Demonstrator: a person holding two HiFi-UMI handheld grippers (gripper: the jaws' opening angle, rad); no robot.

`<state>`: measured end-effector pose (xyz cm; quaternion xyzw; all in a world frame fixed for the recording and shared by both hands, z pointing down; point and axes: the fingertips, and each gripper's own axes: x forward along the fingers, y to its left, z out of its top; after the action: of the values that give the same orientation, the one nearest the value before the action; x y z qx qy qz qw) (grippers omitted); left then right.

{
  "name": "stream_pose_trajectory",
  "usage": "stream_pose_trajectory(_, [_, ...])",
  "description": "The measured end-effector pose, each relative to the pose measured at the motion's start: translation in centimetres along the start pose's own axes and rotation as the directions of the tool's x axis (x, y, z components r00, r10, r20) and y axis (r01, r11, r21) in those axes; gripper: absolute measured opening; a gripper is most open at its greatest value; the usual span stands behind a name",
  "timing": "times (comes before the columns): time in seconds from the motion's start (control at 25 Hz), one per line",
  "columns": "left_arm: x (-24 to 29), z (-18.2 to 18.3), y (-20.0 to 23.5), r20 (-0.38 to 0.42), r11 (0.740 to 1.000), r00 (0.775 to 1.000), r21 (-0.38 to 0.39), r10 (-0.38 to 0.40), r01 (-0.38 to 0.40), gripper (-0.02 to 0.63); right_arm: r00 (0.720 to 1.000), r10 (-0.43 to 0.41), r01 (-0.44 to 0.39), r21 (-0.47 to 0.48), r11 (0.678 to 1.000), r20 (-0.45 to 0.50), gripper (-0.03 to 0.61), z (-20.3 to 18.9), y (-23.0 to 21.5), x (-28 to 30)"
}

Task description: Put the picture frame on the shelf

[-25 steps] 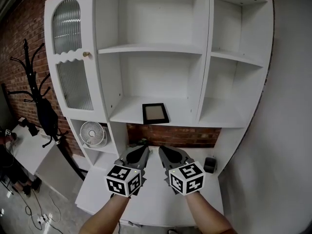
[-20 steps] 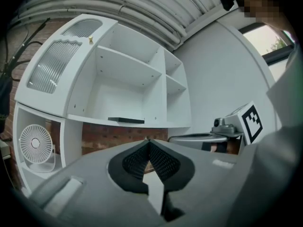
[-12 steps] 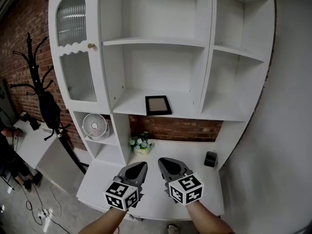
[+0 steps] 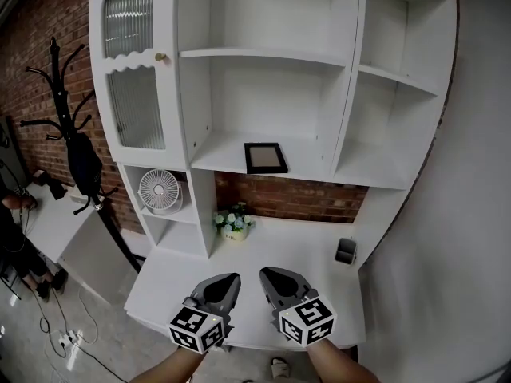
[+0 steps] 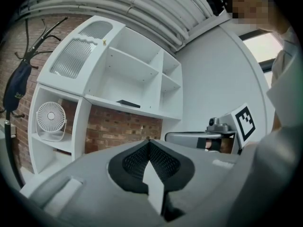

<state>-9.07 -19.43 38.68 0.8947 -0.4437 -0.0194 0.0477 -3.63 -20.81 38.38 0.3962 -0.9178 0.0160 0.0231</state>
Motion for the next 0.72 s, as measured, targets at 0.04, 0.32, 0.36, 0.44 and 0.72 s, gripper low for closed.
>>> stream_pose_trajectory(0.04, [-0.3,-0.3,-0.2,-0.002,1.000,1.000,-0.005,-0.002,0.002,0.010,1.000,0.006,-0.006,0.004,1.000,-0.003,0.020,-0.4,0.4,-0.2])
stream_pose_trajectory(0.32, [-2.2,-2.4,-2.0,-0.009,0.999,0.999,-0.013,-0.032,0.032,0.009,0.999,0.046,-0.046,0.041,0.998,-0.012,0.018,-2.9,2.9,-1.9])
stream_pose_trajectory(0.36, [-2.4,-2.7,-2.3,-0.013,0.999,0.999,-0.011,-0.037,0.037,0.009,0.999,0.048,-0.047,0.048,0.998,-0.011,0.018,-3.0,3.1,-2.1])
stream_pose_trajectory(0.44, [-2.9,-3.0,-2.9,-0.018,0.999,0.999,-0.005,-0.046,0.046,0.009,0.999,0.050,-0.049,0.058,0.997,-0.009,0.018,-3.2,3.6,-2.5])
stream_pose_trajectory(0.72, [-4.8,-3.6,-4.2,-0.015,0.999,0.999,0.000,-0.050,0.050,0.010,0.998,0.064,-0.063,0.081,0.995,-0.012,0.018,-3.9,5.5,-3.5])
